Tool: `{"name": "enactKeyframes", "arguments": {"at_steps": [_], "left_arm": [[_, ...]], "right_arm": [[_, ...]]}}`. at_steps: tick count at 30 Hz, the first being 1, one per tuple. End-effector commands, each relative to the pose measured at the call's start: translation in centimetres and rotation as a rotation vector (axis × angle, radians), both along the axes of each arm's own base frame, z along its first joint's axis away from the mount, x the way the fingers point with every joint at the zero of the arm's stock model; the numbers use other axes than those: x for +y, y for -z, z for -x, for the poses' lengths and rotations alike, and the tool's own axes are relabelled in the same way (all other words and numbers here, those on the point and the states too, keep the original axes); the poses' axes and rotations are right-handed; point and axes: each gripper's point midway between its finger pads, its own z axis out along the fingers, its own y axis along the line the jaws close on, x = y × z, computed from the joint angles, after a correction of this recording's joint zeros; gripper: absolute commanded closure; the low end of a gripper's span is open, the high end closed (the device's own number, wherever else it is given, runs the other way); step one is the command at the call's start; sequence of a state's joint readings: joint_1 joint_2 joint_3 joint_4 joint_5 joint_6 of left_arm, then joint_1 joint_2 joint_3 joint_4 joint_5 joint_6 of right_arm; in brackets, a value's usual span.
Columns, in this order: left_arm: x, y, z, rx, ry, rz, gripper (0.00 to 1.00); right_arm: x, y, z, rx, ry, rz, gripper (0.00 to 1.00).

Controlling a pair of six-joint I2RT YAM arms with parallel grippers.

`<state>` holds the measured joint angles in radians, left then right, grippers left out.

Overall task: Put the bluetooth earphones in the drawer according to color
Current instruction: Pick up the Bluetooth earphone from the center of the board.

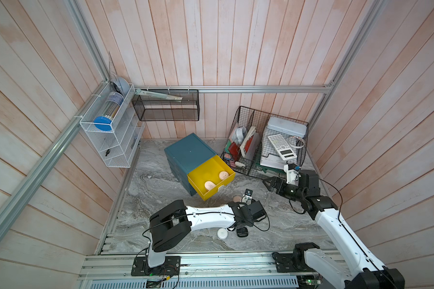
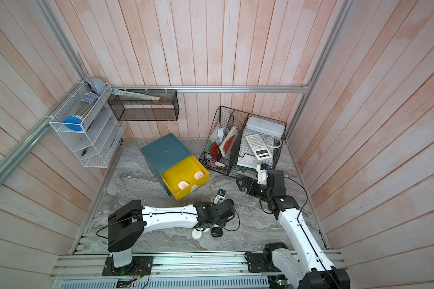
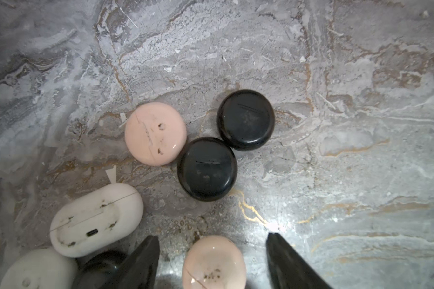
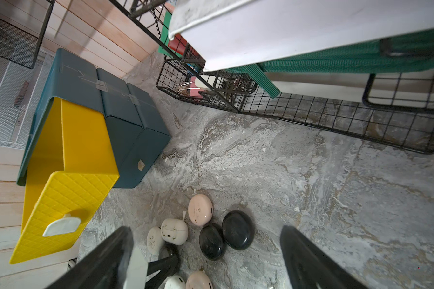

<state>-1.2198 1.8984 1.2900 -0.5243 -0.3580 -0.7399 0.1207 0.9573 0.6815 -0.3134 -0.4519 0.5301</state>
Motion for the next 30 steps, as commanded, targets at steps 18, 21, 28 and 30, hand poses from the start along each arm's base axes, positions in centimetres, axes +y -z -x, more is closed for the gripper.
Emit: {"name": "enactKeyframes", "arguments": {"at_steps": [18, 21, 28, 30], "left_arm": [[0.5, 5.2, 2.5, 0.088, 0.062, -0.144, 0.27], [0.2, 5.0, 2.5, 0.082, 0.064, -0.13, 0.36], [-0.2, 3.2, 1.9, 0.045, 0.053, -0.101, 0.55], [-0.4, 2.1, 1.6, 0.026, 0.051, -0.083, 0.57]], "right_arm": [[0.4, 0.4, 0.2, 0.006, -0.021, -0.034, 0.02], [0.5, 0.5, 0.2, 0.008, -0.022, -0.035, 0.02], [0.5, 0.5, 0.3, 0.005, -0.023, -0.034, 0.02], [0.4, 0.7, 0.3, 0.008, -0.022, -0.032, 0.02]]}}
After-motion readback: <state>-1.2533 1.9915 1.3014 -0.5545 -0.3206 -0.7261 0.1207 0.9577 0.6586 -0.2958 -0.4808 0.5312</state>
